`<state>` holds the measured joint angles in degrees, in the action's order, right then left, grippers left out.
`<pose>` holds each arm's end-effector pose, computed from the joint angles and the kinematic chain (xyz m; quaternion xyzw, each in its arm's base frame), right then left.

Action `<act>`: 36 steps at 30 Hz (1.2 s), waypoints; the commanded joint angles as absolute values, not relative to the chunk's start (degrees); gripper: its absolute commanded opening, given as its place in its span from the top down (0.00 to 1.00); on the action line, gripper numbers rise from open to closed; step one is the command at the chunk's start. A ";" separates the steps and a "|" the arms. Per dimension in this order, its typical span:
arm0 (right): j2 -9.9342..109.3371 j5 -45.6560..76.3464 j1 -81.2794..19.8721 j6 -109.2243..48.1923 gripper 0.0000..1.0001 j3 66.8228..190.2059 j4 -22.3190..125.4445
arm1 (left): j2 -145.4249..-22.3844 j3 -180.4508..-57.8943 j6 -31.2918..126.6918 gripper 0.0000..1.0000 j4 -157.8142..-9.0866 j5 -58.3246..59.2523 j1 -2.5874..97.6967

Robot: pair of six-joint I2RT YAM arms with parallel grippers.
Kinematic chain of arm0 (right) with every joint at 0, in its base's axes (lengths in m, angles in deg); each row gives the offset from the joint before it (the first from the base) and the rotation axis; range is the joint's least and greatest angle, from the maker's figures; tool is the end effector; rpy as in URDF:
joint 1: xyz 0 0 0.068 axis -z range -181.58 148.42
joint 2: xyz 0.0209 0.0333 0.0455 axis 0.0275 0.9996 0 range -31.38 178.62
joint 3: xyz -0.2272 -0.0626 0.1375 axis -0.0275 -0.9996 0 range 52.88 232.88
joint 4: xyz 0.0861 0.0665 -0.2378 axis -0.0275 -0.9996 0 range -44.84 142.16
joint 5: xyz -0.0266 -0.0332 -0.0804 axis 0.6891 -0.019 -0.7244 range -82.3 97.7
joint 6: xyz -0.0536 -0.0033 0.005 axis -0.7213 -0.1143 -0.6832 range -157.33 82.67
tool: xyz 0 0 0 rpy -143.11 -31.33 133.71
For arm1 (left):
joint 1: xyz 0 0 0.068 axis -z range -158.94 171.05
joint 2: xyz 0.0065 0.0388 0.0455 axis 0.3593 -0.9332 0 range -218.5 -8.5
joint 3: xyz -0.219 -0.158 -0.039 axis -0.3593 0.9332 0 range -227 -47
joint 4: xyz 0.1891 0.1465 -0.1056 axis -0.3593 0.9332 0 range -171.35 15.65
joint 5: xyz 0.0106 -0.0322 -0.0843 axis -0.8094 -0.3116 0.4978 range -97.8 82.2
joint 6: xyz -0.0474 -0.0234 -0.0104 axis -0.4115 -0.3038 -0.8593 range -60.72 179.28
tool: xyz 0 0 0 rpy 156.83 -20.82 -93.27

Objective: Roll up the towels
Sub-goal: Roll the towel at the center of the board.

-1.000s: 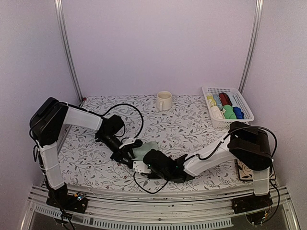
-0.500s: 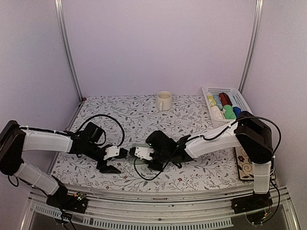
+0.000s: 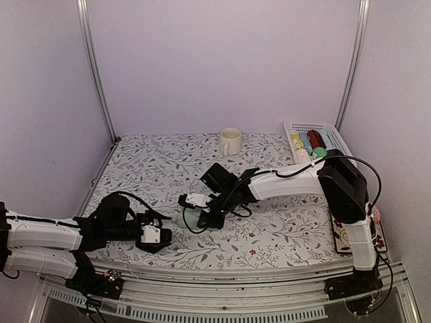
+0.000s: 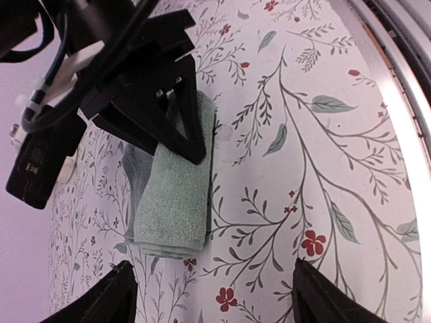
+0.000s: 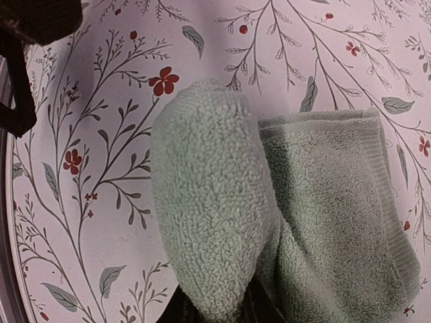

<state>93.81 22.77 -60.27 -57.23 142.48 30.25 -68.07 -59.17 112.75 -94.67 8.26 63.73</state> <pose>0.2336 0.4018 0.1441 -0.6312 0.7133 0.2109 0.2198 0.1300 -0.1332 0.1408 0.6945 0.5357 -0.0791 0.4738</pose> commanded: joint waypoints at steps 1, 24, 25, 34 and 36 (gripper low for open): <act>98.54 28.47 -60.11 -56.25 0.82 144.41 21.06 | -69.85 -59.07 114.54 0.21 -100.67 4.79 65.52; 102.65 38.33 -60.04 -54.89 0.82 150.56 16.59 | -88.15 -62.21 113.83 0.50 -112.48 -6.03 71.34; 102.65 38.43 -60.09 -54.91 0.82 150.61 16.61 | -88.80 -62.45 113.92 0.57 -112.28 -6.30 71.45; 101.52 37.12 -59.58 -54.93 0.72 150.21 16.35 | -90.56 -63.48 114.32 1.00 -105.53 -7.87 71.52; 99.54 35.62 -59.44 -54.91 0.64 148.60 17.50 | -89.55 -64.09 113.89 1.00 -102.05 -6.79 71.37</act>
<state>99.25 36.72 -59.25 -55.57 151.18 21.68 -89.88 -62.95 114.54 -110.08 -7.46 71.07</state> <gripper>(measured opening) 0.297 0.108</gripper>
